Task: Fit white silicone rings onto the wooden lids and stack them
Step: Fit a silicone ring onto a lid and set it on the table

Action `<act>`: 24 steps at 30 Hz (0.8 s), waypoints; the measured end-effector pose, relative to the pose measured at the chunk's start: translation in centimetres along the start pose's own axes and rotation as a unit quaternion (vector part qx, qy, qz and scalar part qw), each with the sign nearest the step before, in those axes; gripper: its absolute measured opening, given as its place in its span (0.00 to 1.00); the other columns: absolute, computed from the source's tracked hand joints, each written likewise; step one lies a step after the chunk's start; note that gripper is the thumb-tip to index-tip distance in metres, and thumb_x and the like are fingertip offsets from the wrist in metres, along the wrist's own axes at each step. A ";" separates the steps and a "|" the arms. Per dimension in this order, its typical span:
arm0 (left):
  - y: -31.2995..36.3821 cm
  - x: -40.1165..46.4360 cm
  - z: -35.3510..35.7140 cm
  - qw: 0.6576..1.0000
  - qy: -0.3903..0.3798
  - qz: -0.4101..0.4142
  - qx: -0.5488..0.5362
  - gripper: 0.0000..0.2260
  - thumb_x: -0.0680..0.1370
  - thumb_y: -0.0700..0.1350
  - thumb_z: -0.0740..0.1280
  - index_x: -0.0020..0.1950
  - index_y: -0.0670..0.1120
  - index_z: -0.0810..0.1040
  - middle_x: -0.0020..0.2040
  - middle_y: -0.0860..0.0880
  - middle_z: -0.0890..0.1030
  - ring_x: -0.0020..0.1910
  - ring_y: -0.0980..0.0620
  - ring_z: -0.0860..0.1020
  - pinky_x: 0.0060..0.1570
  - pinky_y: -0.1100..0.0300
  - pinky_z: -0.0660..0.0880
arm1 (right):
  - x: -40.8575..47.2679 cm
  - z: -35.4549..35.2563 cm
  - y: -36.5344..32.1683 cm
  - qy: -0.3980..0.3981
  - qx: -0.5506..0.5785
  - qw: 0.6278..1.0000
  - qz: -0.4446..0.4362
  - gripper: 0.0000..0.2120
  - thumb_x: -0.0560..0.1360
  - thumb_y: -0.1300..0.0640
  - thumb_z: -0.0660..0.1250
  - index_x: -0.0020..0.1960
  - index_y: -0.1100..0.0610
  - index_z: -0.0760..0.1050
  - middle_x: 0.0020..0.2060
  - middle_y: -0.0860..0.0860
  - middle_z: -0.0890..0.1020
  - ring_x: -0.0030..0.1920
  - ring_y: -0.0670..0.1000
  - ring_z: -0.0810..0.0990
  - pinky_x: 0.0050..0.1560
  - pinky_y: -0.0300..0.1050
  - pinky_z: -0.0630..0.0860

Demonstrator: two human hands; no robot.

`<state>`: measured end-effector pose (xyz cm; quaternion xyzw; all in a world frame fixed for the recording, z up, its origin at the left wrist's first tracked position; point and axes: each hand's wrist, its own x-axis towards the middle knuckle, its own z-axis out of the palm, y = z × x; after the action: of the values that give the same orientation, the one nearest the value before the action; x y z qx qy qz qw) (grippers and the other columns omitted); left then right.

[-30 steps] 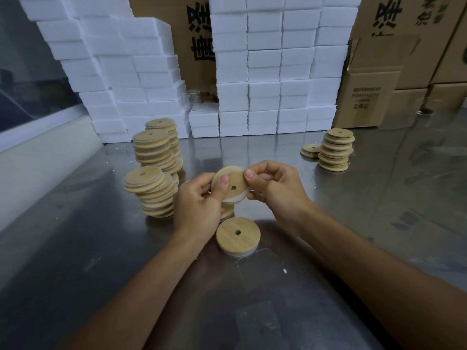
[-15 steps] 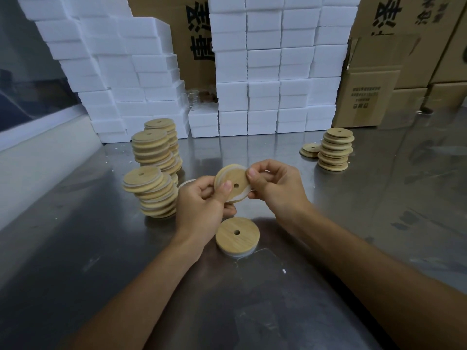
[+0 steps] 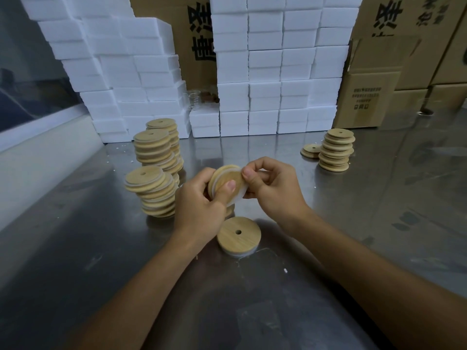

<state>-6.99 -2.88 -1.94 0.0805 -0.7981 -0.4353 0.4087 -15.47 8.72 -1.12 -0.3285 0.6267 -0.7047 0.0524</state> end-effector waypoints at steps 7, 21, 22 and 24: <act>-0.1 0.0 0.3 0.992 0.011 -0.089 -0.093 0.07 0.77 0.42 0.72 0.39 0.50 0.80 0.32 0.49 0.80 0.33 0.48 0.78 0.35 0.46 0.78 | 0.1 -0.2 0.1 0.004 0.038 0.999 0.008 0.04 0.78 0.63 0.68 0.45 0.63 0.78 0.35 0.56 0.83 0.37 0.49 0.83 0.42 0.45 0.82; 0.5 -0.3 0.7 0.932 0.003 -0.254 -0.257 0.02 0.78 0.40 0.70 0.48 0.43 0.81 0.40 0.47 0.85 0.36 0.49 0.84 0.39 0.55 0.82 | -0.2 0.4 0.5 0.011 -0.001 1.000 0.002 0.05 0.80 0.62 0.64 0.46 0.60 0.76 0.38 0.55 0.82 0.39 0.49 0.82 0.44 0.50 0.82; 0.5 -0.3 0.6 0.936 -0.006 -0.249 -0.247 0.02 0.77 0.39 0.70 0.49 0.42 0.80 0.41 0.45 0.85 0.37 0.48 0.85 0.39 0.55 0.82 | -0.4 0.5 0.6 0.014 -0.009 1.000 -0.003 0.05 0.80 0.62 0.64 0.46 0.59 0.75 0.38 0.55 0.82 0.40 0.50 0.81 0.44 0.51 0.81; 0.5 -0.5 0.7 0.962 -0.026 -0.206 -0.177 0.05 0.76 0.38 0.72 0.48 0.40 0.78 0.40 0.41 0.84 0.36 0.45 0.85 0.35 0.54 0.82 | -0.6 0.5 0.9 0.030 -0.065 0.996 -0.048 0.06 0.80 0.65 0.63 0.45 0.58 0.74 0.38 0.53 0.81 0.40 0.51 0.80 0.43 0.50 0.80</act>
<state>-7.06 -1.88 -2.06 0.1579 -0.6849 -0.6464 0.2969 -15.00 8.40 -2.20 -0.3400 0.6559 -0.6736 -0.0220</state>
